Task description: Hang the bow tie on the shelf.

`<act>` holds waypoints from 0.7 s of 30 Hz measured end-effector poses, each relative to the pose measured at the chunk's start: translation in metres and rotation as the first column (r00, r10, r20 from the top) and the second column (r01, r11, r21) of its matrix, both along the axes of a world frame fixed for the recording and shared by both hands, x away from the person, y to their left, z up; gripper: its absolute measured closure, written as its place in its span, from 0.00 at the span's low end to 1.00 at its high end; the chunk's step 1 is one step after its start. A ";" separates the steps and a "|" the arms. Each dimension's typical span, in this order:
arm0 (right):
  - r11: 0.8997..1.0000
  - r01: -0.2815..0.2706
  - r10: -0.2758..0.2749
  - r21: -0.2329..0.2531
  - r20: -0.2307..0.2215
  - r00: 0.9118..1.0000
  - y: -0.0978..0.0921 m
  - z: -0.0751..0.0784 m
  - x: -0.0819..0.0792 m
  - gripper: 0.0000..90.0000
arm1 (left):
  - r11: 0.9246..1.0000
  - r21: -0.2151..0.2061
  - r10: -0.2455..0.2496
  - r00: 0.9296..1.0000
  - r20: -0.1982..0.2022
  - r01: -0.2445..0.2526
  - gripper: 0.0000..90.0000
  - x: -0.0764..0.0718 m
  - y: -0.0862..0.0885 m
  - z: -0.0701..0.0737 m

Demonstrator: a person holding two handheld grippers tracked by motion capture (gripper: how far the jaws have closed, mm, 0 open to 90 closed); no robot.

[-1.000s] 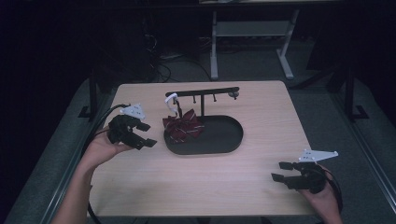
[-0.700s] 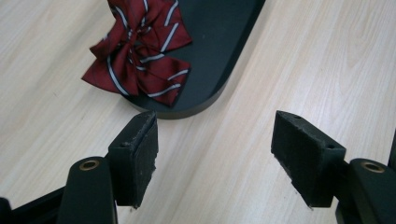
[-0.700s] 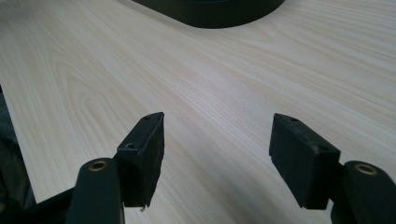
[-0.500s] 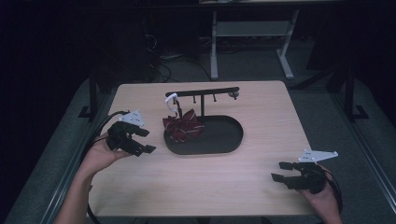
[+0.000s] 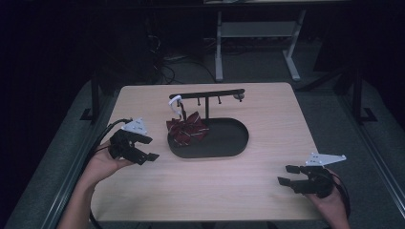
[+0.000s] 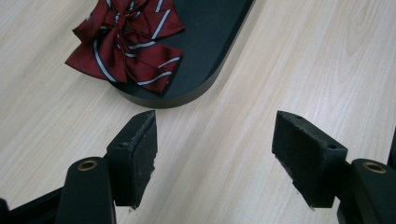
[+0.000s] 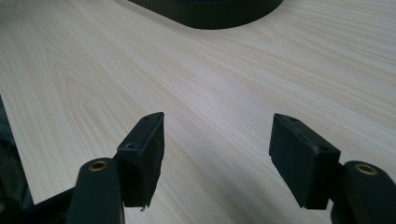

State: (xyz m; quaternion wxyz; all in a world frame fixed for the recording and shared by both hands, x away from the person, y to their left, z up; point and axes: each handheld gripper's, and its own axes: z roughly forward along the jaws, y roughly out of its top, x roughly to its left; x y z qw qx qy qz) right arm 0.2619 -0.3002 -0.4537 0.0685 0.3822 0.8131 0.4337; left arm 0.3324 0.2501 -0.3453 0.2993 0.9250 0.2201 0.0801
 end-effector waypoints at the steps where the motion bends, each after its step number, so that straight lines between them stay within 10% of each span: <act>1: 1.000 0.000 0.000 0.000 0.001 1.000 0.000 0.000 0.000 0.39 | 1.000 0.006 -0.005 1.000 0.005 0.005 0.34 0.000 0.000 -0.001; 21: 1.000 0.004 -0.004 -0.002 0.001 1.000 0.000 0.000 -0.001 0.39 | 1.000 0.014 0.012 1.000 0.003 -0.012 0.33 -0.016 0.009 -0.024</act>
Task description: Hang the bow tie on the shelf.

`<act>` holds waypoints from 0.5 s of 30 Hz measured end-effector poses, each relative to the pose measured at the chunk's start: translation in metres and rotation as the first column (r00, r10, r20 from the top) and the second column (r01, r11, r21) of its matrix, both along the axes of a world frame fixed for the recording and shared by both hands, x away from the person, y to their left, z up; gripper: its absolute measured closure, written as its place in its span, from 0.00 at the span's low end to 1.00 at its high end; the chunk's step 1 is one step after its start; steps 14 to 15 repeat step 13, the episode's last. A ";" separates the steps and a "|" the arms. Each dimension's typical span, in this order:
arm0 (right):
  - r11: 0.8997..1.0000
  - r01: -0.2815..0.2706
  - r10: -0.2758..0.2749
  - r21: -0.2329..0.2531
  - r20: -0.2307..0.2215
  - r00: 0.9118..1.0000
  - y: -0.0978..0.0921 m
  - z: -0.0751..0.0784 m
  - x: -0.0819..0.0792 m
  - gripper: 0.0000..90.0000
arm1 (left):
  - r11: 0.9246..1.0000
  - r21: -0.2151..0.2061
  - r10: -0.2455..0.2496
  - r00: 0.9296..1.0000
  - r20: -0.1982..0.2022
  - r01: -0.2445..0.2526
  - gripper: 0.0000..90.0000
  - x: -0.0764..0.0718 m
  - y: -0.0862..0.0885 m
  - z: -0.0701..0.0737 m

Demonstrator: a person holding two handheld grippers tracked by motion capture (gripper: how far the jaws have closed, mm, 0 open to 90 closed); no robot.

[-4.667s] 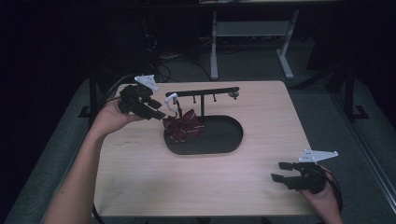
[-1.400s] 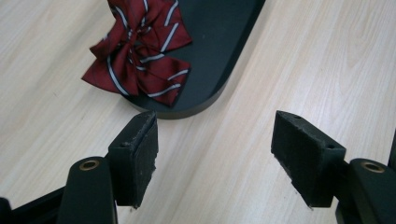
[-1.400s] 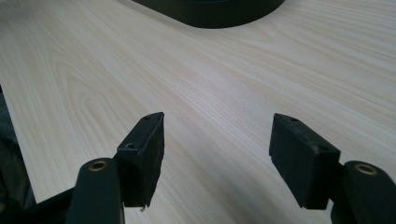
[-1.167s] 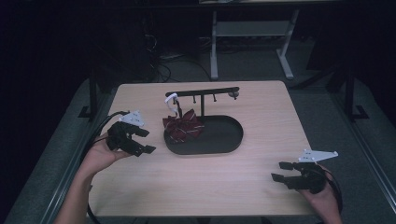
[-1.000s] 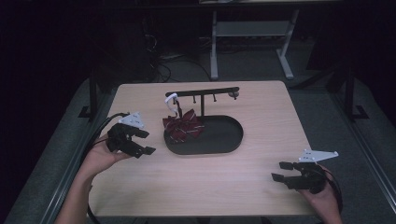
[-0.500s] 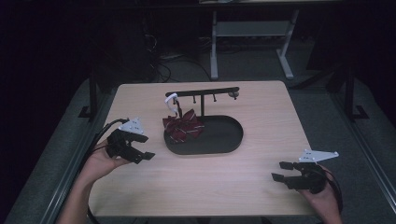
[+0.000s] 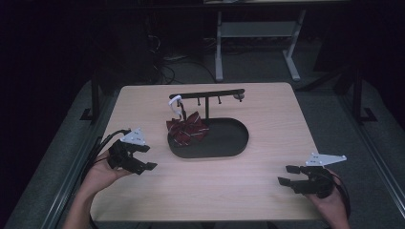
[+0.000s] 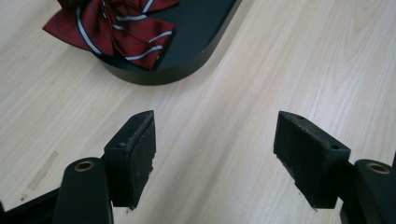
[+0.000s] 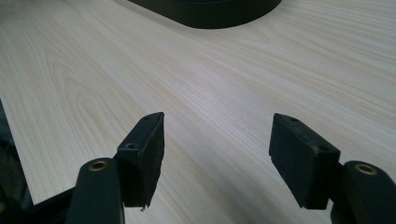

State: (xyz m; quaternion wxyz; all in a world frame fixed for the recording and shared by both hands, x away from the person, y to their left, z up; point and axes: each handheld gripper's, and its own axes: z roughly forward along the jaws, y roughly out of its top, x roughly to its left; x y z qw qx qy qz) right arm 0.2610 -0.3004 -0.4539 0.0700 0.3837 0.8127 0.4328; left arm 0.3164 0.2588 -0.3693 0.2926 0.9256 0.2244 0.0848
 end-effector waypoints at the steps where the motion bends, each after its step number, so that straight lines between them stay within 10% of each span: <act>1: 1.000 0.000 0.000 0.000 0.000 1.000 0.000 0.000 0.000 0.39 | 1.000 -0.002 0.005 1.000 -0.002 -0.005 0.33 -0.001 0.000 -0.001; 15: 1.000 -0.002 0.002 -0.001 0.003 1.000 0.000 0.000 -0.002 0.39 | 1.000 -0.020 0.021 1.000 -0.010 -0.021 0.31 -0.020 0.007 -0.022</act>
